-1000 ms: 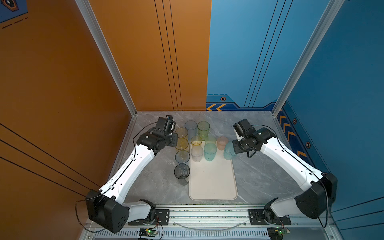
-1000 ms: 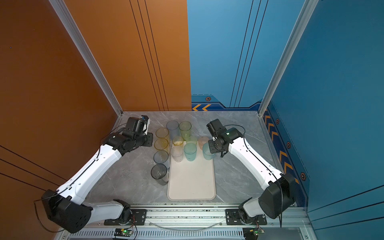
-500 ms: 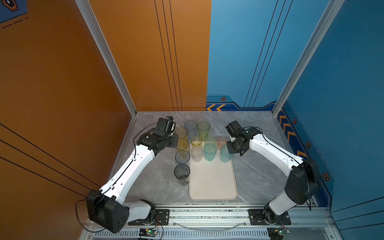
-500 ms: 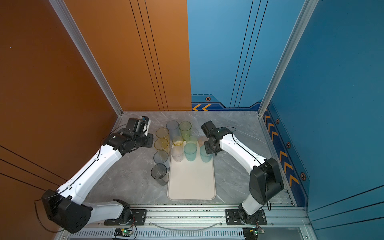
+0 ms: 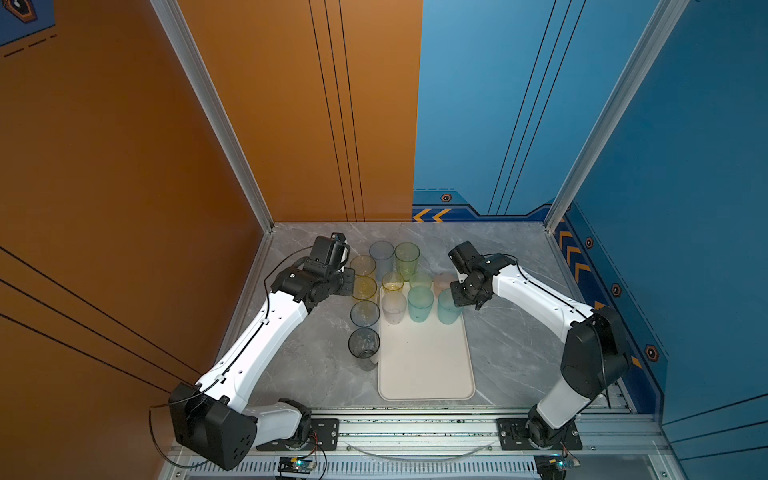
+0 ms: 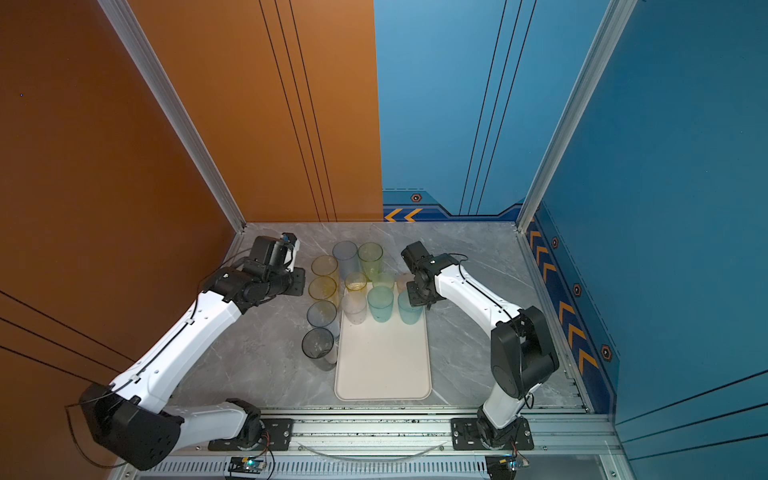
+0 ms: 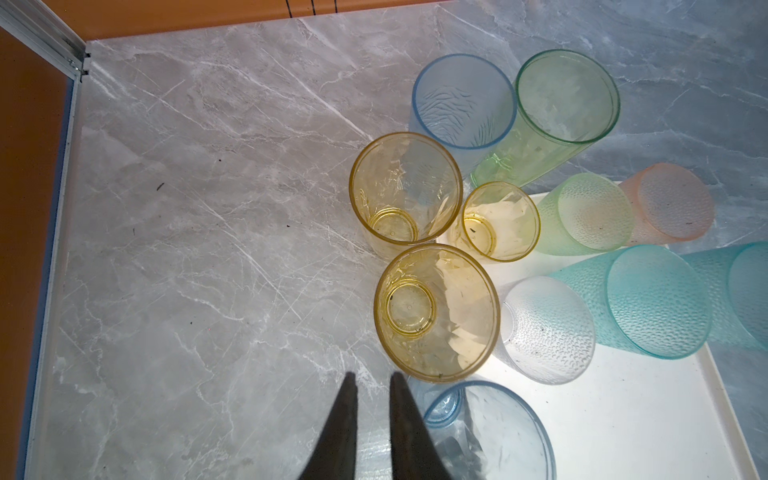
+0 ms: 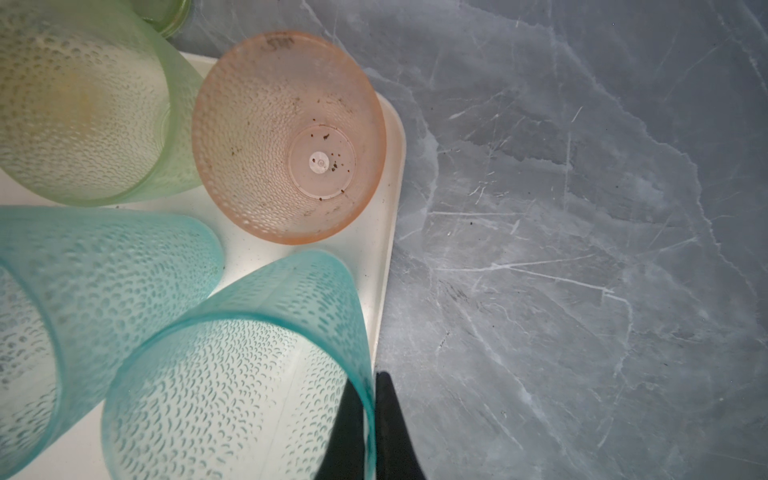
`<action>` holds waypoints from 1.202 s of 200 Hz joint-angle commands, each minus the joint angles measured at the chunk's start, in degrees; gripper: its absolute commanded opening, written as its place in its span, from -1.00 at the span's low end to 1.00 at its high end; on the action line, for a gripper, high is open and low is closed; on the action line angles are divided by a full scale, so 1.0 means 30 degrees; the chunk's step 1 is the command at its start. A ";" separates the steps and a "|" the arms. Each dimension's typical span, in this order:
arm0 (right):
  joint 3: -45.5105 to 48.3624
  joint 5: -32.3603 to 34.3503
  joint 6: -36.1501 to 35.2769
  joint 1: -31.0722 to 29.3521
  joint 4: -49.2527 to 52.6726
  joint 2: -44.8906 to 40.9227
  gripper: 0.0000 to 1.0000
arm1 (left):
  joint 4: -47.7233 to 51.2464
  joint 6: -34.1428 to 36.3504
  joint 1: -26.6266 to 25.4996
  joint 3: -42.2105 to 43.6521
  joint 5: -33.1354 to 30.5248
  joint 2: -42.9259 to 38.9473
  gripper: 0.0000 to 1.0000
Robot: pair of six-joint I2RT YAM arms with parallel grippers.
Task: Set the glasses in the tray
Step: 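Set teal glass on tray, open right gripper while left gripper descends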
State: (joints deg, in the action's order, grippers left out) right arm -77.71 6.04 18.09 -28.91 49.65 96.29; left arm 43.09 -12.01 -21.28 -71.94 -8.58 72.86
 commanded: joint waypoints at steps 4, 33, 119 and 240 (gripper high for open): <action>-0.0746 -0.0150 0.0279 0.0252 -0.0433 0.0498 -1.00 | 0.0332 0.0129 0.0091 0.0254 -0.0157 -0.0406 -0.65; -0.0886 -0.0105 0.0285 0.0370 -0.0549 0.0729 -1.00 | 0.0445 0.0136 0.0091 0.0250 -0.0114 -0.0406 -0.65; -0.0840 -0.0347 0.0299 0.0525 -0.0648 0.0943 -0.99 | 0.1636 0.0161 -0.0081 0.0136 -0.0099 -0.0839 -0.63; -0.0813 -0.0780 0.0387 0.0438 -0.0628 0.0571 -0.73 | 0.3600 -0.0529 -0.1321 0.0365 -0.0647 -0.1308 -0.65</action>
State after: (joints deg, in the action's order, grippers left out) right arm -79.35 4.51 18.28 -27.68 48.27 98.17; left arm 51.35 -12.29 -24.08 -71.31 -8.95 69.78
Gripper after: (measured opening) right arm 0.117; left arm 0.178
